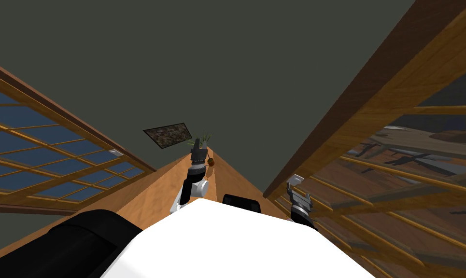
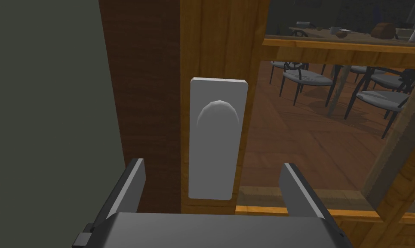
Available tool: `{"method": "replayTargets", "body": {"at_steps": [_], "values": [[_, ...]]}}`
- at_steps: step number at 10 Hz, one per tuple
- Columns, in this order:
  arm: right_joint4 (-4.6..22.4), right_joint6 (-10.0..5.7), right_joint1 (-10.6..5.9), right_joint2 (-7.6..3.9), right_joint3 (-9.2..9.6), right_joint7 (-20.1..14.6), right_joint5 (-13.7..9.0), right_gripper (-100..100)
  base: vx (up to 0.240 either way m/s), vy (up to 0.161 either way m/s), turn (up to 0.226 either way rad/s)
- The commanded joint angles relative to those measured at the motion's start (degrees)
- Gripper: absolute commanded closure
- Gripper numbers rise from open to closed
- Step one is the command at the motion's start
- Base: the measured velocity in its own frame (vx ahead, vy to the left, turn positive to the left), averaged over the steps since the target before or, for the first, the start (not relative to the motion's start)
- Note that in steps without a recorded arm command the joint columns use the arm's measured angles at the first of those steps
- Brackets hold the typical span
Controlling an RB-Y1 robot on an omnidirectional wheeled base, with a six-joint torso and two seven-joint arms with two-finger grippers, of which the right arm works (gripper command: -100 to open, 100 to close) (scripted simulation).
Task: Pull the door open
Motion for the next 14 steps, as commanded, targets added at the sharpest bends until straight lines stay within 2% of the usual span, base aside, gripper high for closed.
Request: {"method": "replayTargets", "body": {"at_steps": [1, 8, 9, 10, 14], "values": [[1.51, -0.53, -0.14, -1.06, 0.08, -2.06, 0.08, -100, 0.114, -0.01, 0.013], [4.78, -1.55, 0.92, -5.74, 0.14, -8.8, 0.11, -100, 0.109, -0.002, 0.009], [5.29, -1.81, 0.91, -4.94, 0.61, -8.43, 0.36, -100, 0.029, 0.02, -0.025], [5.29, -1.81, 0.91, -4.94, 0.61, -8.43, 0.36, 100, -0.018, 0.01, 0.017], [5.29, -1.81, 0.91, -4.94, 0.61, -8.43, 0.36, 100, -0.006, -0.004, 0.0]]}}
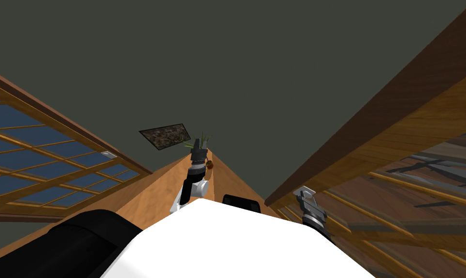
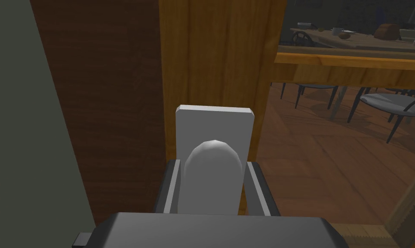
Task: Pull the door open
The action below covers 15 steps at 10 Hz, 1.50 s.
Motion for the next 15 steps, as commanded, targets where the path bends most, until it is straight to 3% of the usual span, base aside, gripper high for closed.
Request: {"method": "replayTargets", "body": {"at_steps": [1, 8, 10, 11, 12, 15], "values": [[0.05, 0.11, -0.03, -0.06, -0.05, -0.02, -0.04, 100, 0.0, 0.0, 0.0], [-2.85, -1.0, 1.76, -2.7, 5.15, -3.07, 2.9, 100, -0.189, 0.013, 0.057], [-3.45, -1.21, 2.13, -3.26, 6.23, -3.71, 3.51, 100, -0.212, 0.011, 0.052], [-3.07, -1.11, 1.73, -3.06, 5.89, -3.47, 3.35, 100, -0.094, 0.012, 0.021], [-3.49, -1.63, 2.26, -3.57, 7.39, -4.22, 4.21, 100, -0.149, 0.014, 0.056], [-4.36, -2.57, 3.09, -4.57, 9.52, -5.26, 5.49, 100, -0.226, -0.024, 0.065]]}}
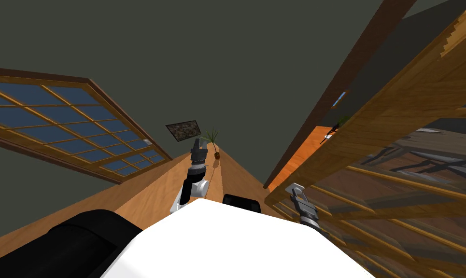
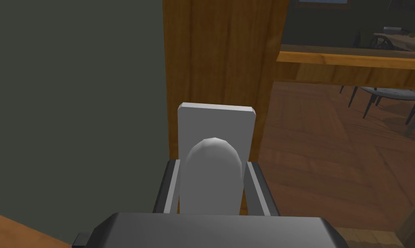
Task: Pull the door open
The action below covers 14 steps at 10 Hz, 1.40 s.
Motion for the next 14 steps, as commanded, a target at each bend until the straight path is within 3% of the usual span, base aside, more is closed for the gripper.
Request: {"method": "replayTargets", "body": {"at_steps": [1, 3, 4, 10, 12, 14], "values": [[-0.58, -0.32, 0.6, -0.62, 1.09, -0.48, 0.61, 100, -0.217, 0.013, 0.037], [-1.21, -1.01, 1.22, -1.36, 2.66, -1.24, 1.55, 100, -0.241, 0.008, 0.042], [-0.97, -0.72, 0.77, -1.12, 2.14, -0.9, 1.28, 100, -0.104, 0.005, 0.013], [-1.69, -4.25, 2.76, -3.7, 7.41, -3.31, 3.3, 100, -0.244, -0.044, 0.118], [-1.96, -4.15, 2.83, -3.85, 7.63, -3.36, 3.41, 100, -0.162, 0.005, 0.047], [-1.05, -5.64, 3.16, -4.59, 9.02, -4.55, 3.93, 100, -0.198, -0.026, 0.139]]}}
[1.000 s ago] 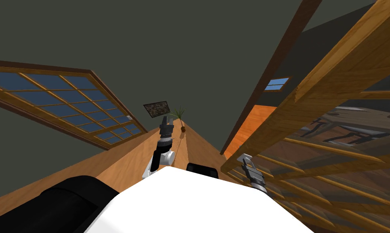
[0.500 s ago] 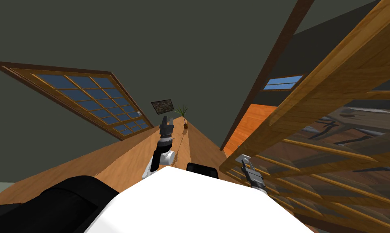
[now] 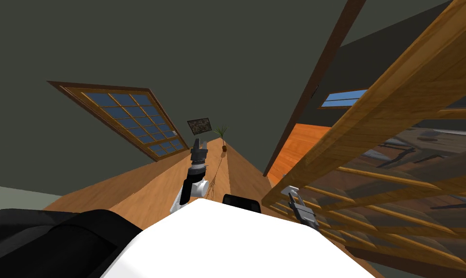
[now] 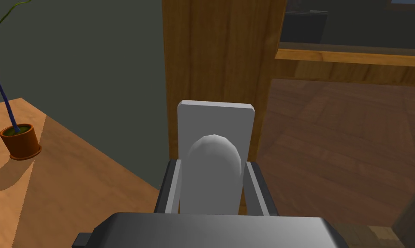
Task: Pull the door open
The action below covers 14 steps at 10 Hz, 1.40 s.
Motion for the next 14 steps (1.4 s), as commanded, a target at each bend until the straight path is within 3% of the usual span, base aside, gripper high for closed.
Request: {"method": "replayTargets", "body": {"at_steps": [1, 4, 6, 14], "values": [[0.63, -1.08, 0.18, -0.45, 0.91, -0.85, 0.36, 100, -0.216, -0.028, 0.162], [1.96, -3.47, 0.44, -1.65, 2.72, -2.59, 1.06, 100, -0.258, -0.024, 0.135], [2.08, -3.45, 0.37, -1.71, 2.74, -2.61, 1.06, 100, -0.177, -0.038, 0.086], [6.23, -8.6, 0.27, -3.49, 6.36, -6.18, 1.75, 100, -0.204, -0.031, 0.142]]}}
